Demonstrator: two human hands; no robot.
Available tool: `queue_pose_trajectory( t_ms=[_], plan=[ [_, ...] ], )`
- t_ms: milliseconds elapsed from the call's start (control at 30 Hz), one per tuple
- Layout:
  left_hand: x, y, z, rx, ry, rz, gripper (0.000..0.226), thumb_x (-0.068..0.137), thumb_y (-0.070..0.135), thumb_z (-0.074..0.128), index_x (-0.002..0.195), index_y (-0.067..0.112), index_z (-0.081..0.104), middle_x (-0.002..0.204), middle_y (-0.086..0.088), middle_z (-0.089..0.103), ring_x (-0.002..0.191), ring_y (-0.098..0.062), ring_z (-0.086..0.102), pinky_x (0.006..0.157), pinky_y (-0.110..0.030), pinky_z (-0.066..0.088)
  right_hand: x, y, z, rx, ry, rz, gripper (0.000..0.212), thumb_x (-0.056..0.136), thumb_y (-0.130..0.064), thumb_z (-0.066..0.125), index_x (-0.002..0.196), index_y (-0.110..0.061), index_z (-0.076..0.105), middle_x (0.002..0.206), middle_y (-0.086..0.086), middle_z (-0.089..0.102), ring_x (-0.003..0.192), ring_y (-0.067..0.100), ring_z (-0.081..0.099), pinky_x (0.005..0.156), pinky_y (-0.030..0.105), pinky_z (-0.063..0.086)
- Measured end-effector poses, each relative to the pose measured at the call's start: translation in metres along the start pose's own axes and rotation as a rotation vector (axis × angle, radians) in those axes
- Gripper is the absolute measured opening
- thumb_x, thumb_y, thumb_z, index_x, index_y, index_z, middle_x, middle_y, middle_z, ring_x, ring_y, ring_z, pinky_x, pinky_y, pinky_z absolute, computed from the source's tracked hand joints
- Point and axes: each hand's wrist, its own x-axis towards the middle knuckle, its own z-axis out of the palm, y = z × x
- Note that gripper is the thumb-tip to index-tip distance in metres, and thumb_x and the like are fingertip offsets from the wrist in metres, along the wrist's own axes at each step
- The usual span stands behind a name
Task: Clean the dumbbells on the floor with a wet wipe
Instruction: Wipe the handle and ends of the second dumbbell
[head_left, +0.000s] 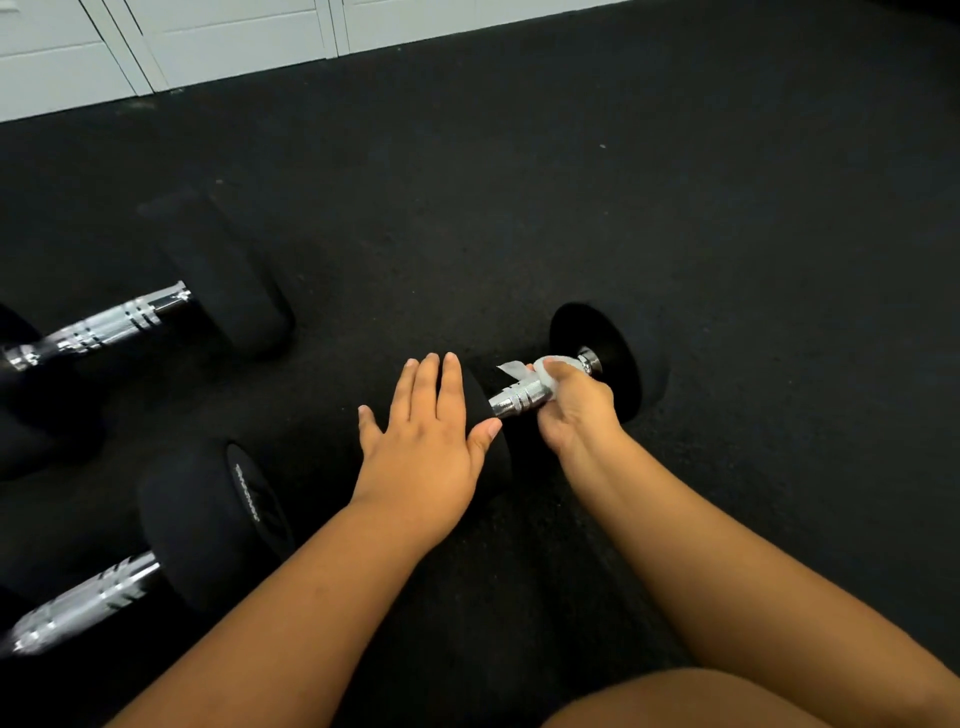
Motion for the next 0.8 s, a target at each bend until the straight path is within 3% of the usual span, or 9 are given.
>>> queue_pose_trajectory(
  t_ms=[133, 200, 300, 400, 500, 567, 667, 733, 800],
  plan=[
    [-0.003, 0.002, 0.002, -0.001, 0.006, 0.005, 0.075, 0.093, 0.059, 0.011, 0.151, 0.017, -0.01, 0.16, -0.001, -0.008, 0.147, -0.017, -0.011, 0.114, -0.058, 0.013, 0.011, -0.004, 0.013, -0.081, 0.114, 0.046, 0.016, 0.091, 0.004, 0.047, 0.076, -0.002, 0.047, 0.087, 0.017, 0.06, 0.076, 0.038, 0.071, 0.065, 0.045, 0.06],
    [-0.002, 0.001, 0.001, -0.008, 0.003, 0.006, 0.074, 0.094, 0.059, 0.012, 0.151, 0.018, -0.01, 0.161, -0.001, -0.008, 0.147, -0.017, -0.011, 0.115, -0.058, 0.012, 0.014, 0.003, 0.013, -0.048, 0.1, 0.043, 0.014, 0.096, -0.013, 0.05, 0.087, -0.003, 0.052, 0.099, 0.016, 0.063, 0.088, 0.038, 0.071, 0.079, 0.052, 0.057],
    [0.0, -0.001, 0.001, -0.016, -0.007, 0.007, 0.073, 0.095, 0.058, 0.014, 0.151, 0.018, -0.011, 0.16, 0.0, -0.009, 0.147, -0.017, -0.012, 0.115, -0.059, 0.012, 0.018, 0.008, 0.0, 0.062, 0.04, 0.045, 0.034, 0.097, -0.029, 0.055, 0.117, -0.001, 0.051, 0.096, 0.014, 0.059, 0.086, 0.028, 0.067, 0.086, 0.049, 0.054],
    [0.001, -0.001, 0.0, -0.015, -0.007, 0.013, 0.073, 0.096, 0.058, 0.015, 0.151, 0.018, -0.011, 0.16, 0.0, -0.008, 0.147, -0.017, -0.012, 0.115, -0.059, 0.012, 0.021, 0.002, -0.009, 0.244, -0.045, 0.119, 0.03, 0.099, -0.013, 0.051, 0.126, 0.001, 0.047, 0.113, 0.022, 0.054, 0.103, 0.036, 0.06, 0.093, 0.052, 0.049],
    [0.001, -0.002, 0.001, -0.021, -0.013, 0.007, 0.073, 0.096, 0.058, 0.015, 0.151, 0.019, -0.012, 0.16, 0.0, -0.009, 0.147, -0.017, -0.012, 0.115, -0.058, 0.011, 0.021, 0.001, -0.002, 0.112, -0.019, 0.128, 0.008, 0.093, 0.007, 0.05, 0.1, 0.005, 0.051, 0.118, 0.029, 0.053, 0.099, 0.048, 0.063, 0.089, 0.066, 0.046],
    [0.001, -0.002, 0.001, -0.017, -0.01, 0.001, 0.073, 0.096, 0.058, 0.015, 0.151, 0.019, -0.012, 0.16, 0.0, -0.009, 0.147, -0.017, -0.012, 0.114, -0.059, 0.012, 0.019, 0.0, 0.008, -0.032, 0.035, 0.115, 0.006, 0.09, 0.009, 0.05, 0.09, 0.003, 0.049, 0.123, 0.028, 0.056, 0.095, 0.046, 0.066, 0.083, 0.059, 0.052],
    [0.001, -0.001, 0.0, -0.023, -0.01, -0.004, 0.073, 0.095, 0.058, 0.014, 0.151, 0.019, -0.011, 0.161, 0.0, -0.008, 0.147, -0.016, -0.011, 0.114, -0.059, 0.012, 0.02, -0.003, 0.017, -0.181, 0.141, 0.058, 0.004, 0.093, 0.0, 0.049, 0.09, -0.003, 0.051, 0.088, 0.013, 0.063, 0.065, 0.027, 0.063, 0.062, 0.036, 0.054],
    [0.002, -0.002, -0.003, -0.029, -0.025, -0.01, 0.073, 0.095, 0.059, 0.014, 0.151, 0.019, -0.011, 0.161, 0.001, -0.008, 0.147, -0.016, -0.011, 0.115, -0.058, 0.012, 0.02, -0.001, 0.018, -0.211, 0.201, -0.009, 0.015, 0.096, -0.015, 0.052, 0.086, -0.004, 0.055, 0.073, 0.006, 0.056, 0.064, 0.023, 0.058, 0.069, 0.037, 0.052],
    [0.005, -0.003, -0.005, -0.038, -0.041, -0.01, 0.072, 0.095, 0.058, 0.014, 0.151, 0.02, -0.01, 0.161, 0.002, -0.008, 0.147, -0.015, -0.011, 0.115, -0.058, 0.011, 0.018, 0.001, 0.013, -0.155, 0.186, -0.017, 0.025, 0.097, -0.029, 0.055, 0.087, -0.006, 0.055, 0.076, 0.007, 0.058, 0.073, 0.025, 0.061, 0.079, 0.04, 0.054]
  ],
)
